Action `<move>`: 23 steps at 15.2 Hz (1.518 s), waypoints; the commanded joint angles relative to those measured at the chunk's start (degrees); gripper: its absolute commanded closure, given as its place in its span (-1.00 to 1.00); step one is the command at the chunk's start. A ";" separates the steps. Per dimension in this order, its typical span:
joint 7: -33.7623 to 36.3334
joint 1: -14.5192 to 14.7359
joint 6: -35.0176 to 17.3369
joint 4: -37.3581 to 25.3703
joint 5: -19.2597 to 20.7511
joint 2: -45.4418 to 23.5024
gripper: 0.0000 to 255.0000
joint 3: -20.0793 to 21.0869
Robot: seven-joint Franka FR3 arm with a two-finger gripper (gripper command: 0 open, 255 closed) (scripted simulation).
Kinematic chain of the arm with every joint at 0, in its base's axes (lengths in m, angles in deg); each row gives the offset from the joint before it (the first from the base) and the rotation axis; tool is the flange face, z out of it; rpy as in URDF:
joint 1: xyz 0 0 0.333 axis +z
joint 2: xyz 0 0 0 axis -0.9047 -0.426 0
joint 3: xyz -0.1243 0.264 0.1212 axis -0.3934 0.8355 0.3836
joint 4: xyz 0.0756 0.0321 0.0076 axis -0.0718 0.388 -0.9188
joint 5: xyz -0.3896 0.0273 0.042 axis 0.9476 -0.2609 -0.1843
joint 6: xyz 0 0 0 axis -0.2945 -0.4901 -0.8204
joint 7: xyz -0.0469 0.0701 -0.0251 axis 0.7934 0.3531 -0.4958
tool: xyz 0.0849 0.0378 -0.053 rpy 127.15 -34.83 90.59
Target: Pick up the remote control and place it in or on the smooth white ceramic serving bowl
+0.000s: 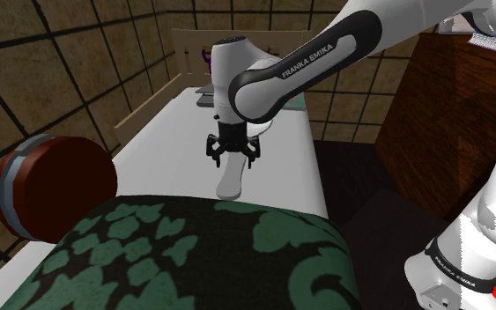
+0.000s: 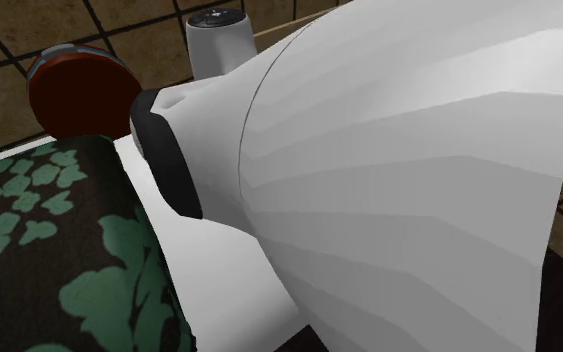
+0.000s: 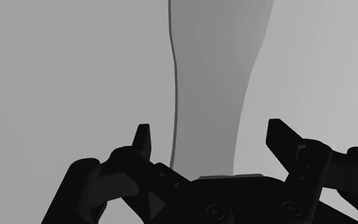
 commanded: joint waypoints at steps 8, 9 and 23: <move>0.68 0.32 -1.77 0.74 0.84 -1.17 -1.00 -0.24; 0.68 0.32 -1.75 0.74 0.83 -1.17 -1.00 -0.23; 0.10 0.06 0.22 -0.16 -0.06 0.11 1.00 0.07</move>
